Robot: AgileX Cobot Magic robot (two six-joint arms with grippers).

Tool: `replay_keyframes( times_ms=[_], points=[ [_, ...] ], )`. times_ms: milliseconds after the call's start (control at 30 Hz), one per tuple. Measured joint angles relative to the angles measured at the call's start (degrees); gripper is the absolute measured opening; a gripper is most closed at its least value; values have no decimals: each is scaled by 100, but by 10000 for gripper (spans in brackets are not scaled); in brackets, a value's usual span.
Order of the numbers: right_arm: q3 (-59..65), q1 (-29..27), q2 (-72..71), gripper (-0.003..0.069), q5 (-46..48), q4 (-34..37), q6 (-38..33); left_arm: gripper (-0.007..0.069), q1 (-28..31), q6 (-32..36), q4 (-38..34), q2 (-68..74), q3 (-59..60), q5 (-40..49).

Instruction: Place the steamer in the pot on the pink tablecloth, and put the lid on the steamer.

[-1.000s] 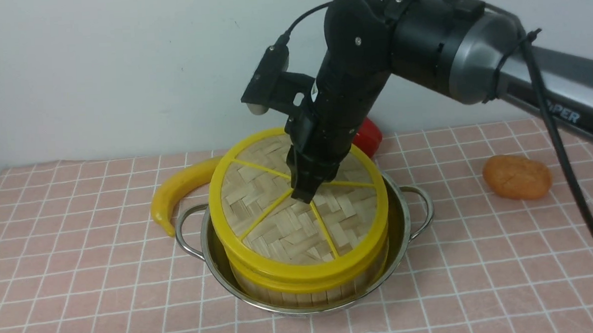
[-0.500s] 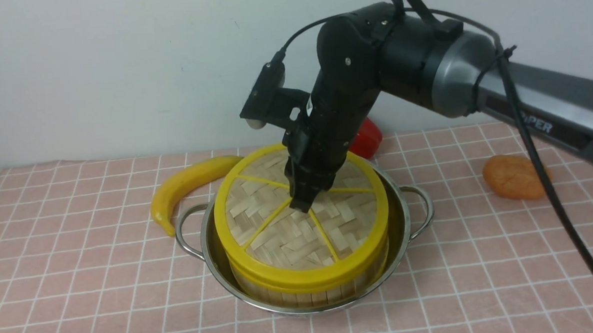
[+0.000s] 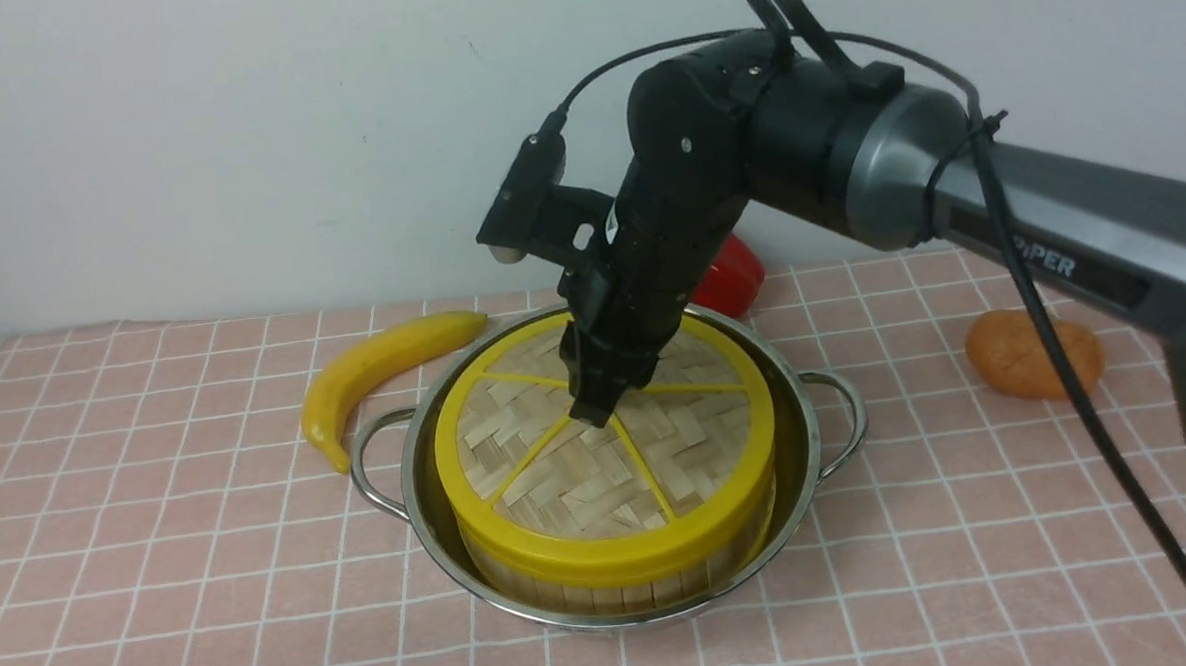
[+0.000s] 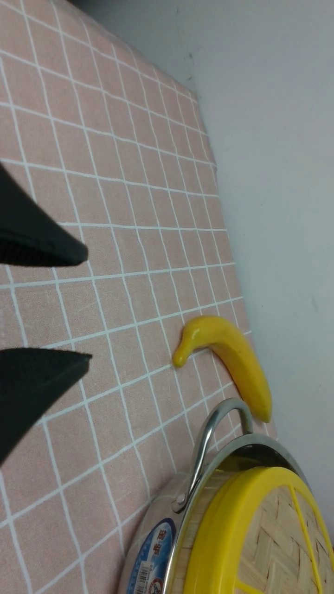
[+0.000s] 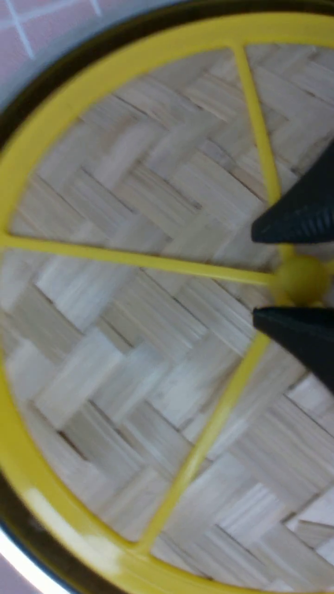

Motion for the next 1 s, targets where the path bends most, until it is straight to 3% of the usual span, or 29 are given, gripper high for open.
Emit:
replay_keyframes(
  times_ms=[133, 200, 267, 300, 333, 367, 400, 467, 700, 1000],
  points=[
    [-14, 0, -79, 453, -168, -28, 154, 243, 0, 0, 0, 0, 0, 0],
    [-64, 0, -193, 468, -148, -57, 344, 243, 0, 0, 0, 0, 0, 0],
    [-89, 0, -412, 412, -134, -61, 601, 243, 0, 0, 0, 0, 0, 0],
    [-102, 0, -607, 310, -128, -61, 716, 243, 0, 0, 0, 0, 0, 0],
    [-109, 0, -643, 310, -128, -61, 731, 243, 0, 0, 0, 0, 0, 0],
    [-116, 0, -910, 174, -100, -64, 790, 243, 0, 0, 0, 0, 0, 0],
    [-128, 0, -1104, 92, -59, -68, 851, 243, 0, 0, 0, 0, 0, 0],
    [-155, 0, -1535, -2, 68, -63, 1068, 243, 0, 0, 0, 0, 0, 0],
    [-160, 0, -2213, -14, 176, 282, 1692, 243, 0, 0, 0, 0, 0, 0],
    [-118, 0, -2342, -5, 373, 755, 1780, 243, 0, 0, 0, 0, 0, 0]
  ],
)
